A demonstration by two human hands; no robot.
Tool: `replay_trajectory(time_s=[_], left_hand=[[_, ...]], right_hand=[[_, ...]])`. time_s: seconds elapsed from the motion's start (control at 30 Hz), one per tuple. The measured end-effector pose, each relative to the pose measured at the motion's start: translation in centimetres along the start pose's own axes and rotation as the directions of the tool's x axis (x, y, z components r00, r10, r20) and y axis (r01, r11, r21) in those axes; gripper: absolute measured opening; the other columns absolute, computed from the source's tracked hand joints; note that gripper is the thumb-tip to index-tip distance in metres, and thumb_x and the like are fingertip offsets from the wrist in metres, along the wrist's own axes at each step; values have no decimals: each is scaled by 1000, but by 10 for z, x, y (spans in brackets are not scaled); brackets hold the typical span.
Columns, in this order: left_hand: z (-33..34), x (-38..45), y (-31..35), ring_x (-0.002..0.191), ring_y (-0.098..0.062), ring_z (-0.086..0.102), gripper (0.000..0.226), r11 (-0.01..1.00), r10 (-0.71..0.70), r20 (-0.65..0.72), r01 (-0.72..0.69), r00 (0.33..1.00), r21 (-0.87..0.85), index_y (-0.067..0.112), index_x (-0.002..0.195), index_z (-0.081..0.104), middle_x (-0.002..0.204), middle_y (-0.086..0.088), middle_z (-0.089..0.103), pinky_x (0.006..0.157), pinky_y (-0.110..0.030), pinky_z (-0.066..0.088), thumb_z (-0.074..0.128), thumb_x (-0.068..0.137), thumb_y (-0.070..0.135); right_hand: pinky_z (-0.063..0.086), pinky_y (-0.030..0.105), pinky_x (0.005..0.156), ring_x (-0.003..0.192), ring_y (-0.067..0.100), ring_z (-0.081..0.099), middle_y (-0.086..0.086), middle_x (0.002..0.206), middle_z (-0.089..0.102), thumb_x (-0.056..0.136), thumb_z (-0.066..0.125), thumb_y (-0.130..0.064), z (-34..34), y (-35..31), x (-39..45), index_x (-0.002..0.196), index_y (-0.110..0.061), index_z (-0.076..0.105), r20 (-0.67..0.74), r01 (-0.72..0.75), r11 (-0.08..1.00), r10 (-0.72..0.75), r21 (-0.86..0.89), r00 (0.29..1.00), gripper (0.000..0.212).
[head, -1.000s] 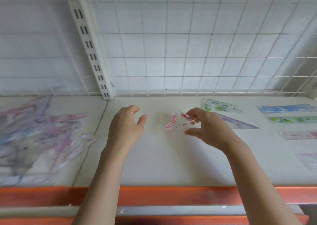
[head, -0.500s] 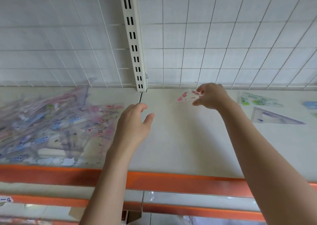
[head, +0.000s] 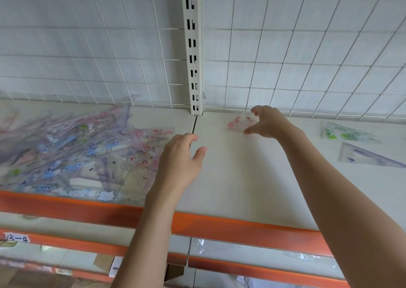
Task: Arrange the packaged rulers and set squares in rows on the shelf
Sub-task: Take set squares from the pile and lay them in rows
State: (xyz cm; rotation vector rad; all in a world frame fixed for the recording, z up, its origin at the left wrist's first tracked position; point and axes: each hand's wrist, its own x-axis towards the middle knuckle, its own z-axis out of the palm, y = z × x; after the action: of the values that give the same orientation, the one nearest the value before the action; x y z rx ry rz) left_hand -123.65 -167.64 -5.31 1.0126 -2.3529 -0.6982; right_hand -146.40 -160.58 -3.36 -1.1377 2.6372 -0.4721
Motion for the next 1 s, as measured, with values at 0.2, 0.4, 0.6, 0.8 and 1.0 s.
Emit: replay_trajectory(time_s=[0.2, 0.4, 0.6, 0.8, 1.0], left_hand=[[-6, -6, -7, 107, -24, 54, 34, 992, 14, 13, -15, 1000, 124, 12, 119, 59, 115, -5, 60, 89, -35, 43, 57, 91, 30], [-21, -18, -16, 110, -27, 52, 30, 978, 35, 59, -46, 998, 202, 10, 115, 61, 114, -6, 58, 91, -41, 44, 59, 90, 27], [-54, -23, -29, 115, -27, 47, 36, 942, -96, 67, 69, 993, 330, 15, 124, 56, 124, -6, 50, 96, -42, 40, 58, 90, 28], [-73, -29, -41, 122, -29, 44, 49, 912, -210, 132, 146, 969, 383, 12, 125, 56, 129, -9, 51, 99, -41, 39, 62, 85, 40], [-62, -38, -49, 127, -26, 36, 55, 906, -202, 194, 108, 960, 409, 11, 131, 51, 138, -4, 43, 103, -38, 35, 53, 89, 48]], right_hand=[[35, 29, 88, 120, 25, 47, 4, 117, 54, 94, 49, -28, 23, -2, -9, 109, -8, 60, 26, 188, 982, -187, -18, 982, 27], [36, 28, 78, 109, 26, 51, 3, 105, 52, 92, 47, -27, 34, -2, -6, 94, -10, 56, 7, 182, 983, -182, -10, 983, 19], [32, 33, 108, 132, 25, 39, 7, 143, 44, 94, 52, -34, 32, -44, -30, 135, -10, 46, -50, 369, 928, -372, -59, 927, 48], [34, 31, 105, 126, 22, 45, 4, 136, 50, 91, 57, -37, 41, -97, -65, 134, -15, 50, 152, 578, 816, -572, 2, 806, 49], [36, 31, 104, 126, 21, 44, 3, 138, 47, 89, 59, -37, 51, -109, -73, 136, -13, 47, 181, 563, 826, -556, 11, 811, 53]])
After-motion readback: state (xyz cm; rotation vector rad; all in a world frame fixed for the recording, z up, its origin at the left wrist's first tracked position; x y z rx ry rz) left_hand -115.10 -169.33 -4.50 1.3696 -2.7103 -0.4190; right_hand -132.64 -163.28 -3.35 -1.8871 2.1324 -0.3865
